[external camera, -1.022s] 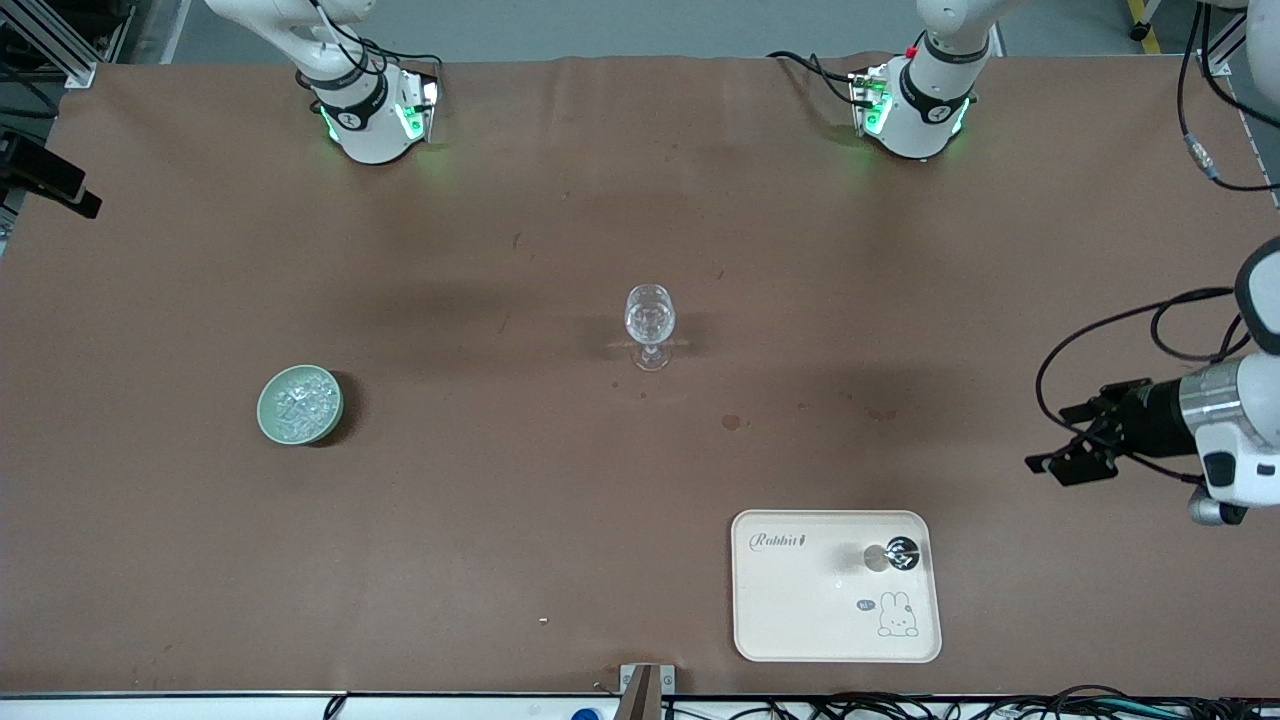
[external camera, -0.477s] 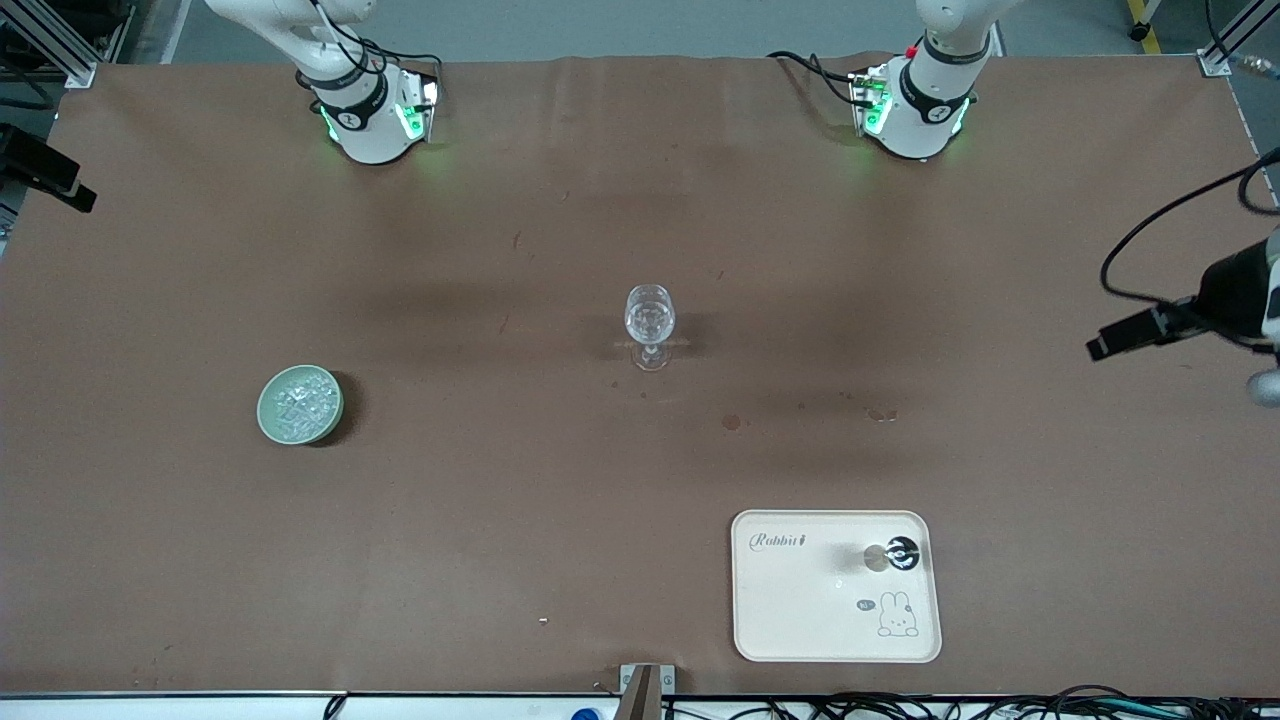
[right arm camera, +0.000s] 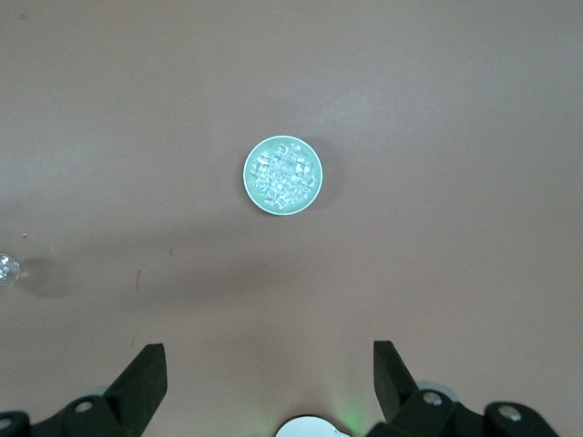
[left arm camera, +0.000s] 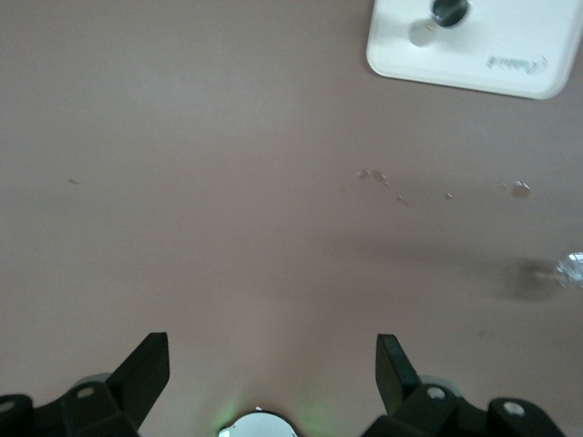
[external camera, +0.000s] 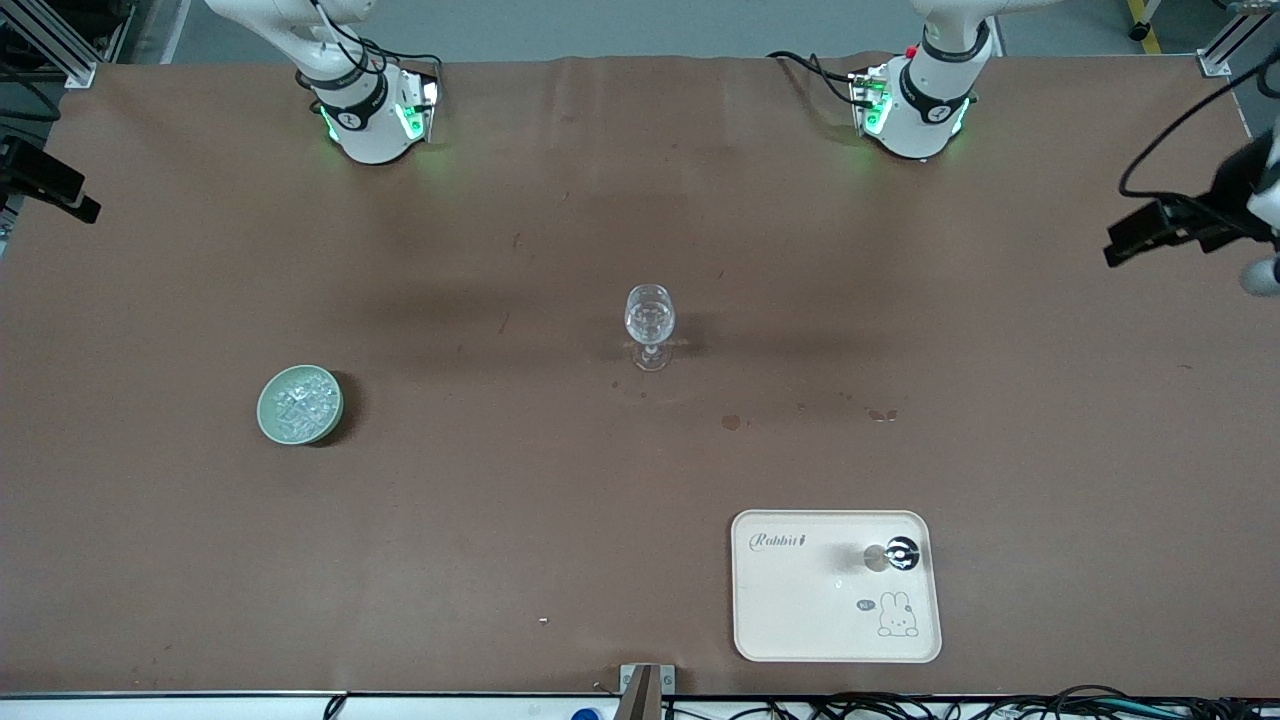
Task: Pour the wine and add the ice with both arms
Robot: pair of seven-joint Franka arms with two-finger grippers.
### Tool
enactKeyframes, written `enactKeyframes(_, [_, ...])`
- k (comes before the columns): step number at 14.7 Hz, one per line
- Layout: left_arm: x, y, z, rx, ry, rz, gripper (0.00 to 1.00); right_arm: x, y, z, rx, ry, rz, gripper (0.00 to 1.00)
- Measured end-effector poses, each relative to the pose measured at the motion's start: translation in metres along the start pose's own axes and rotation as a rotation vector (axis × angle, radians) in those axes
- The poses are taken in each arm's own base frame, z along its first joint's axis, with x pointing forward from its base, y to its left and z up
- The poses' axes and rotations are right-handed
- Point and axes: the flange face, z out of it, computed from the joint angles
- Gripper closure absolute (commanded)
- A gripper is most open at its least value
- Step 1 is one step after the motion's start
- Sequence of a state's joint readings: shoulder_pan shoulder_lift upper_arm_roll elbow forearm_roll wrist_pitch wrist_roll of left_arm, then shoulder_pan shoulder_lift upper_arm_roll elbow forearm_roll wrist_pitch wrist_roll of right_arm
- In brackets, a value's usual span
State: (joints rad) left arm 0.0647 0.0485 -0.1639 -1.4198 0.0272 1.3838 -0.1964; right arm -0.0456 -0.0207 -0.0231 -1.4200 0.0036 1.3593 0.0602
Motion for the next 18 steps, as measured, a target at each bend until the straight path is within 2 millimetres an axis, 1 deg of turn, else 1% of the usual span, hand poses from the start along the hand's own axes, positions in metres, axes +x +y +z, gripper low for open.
enactKeyframes(2, [-0.014, 0.006, 0.003, -0.019, 0.006, 0.010, 0.00, 0.003, 0.000, 0.006, 0.000, -0.004, -0.015, 0.00])
enactKeyframes(6, [-0.040, 0.008, 0.021, -0.016, 0.017, 0.022, 0.00, 0.010, -0.001, 0.014, -0.001, -0.008, -0.044, 0.00])
enactKeyframes(8, [-0.049, 0.008, 0.020, -0.015, 0.025, 0.031, 0.00, 0.012, -0.001, 0.017, -0.001, -0.013, -0.049, 0.00])
enactKeyframes(10, [-0.052, 0.005, 0.017, -0.016, 0.034, 0.037, 0.00, 0.012, -0.001, 0.018, -0.001, -0.015, -0.050, 0.00])
enactKeyframes(13, [-0.051, 0.001, 0.017, -0.016, 0.038, 0.062, 0.00, 0.013, -0.001, 0.018, -0.002, -0.014, -0.051, 0.00])
enactKeyframes(18, [-0.050, 0.001, 0.016, -0.016, 0.043, 0.063, 0.00, 0.014, -0.001, 0.016, -0.002, 0.003, -0.051, 0.00])
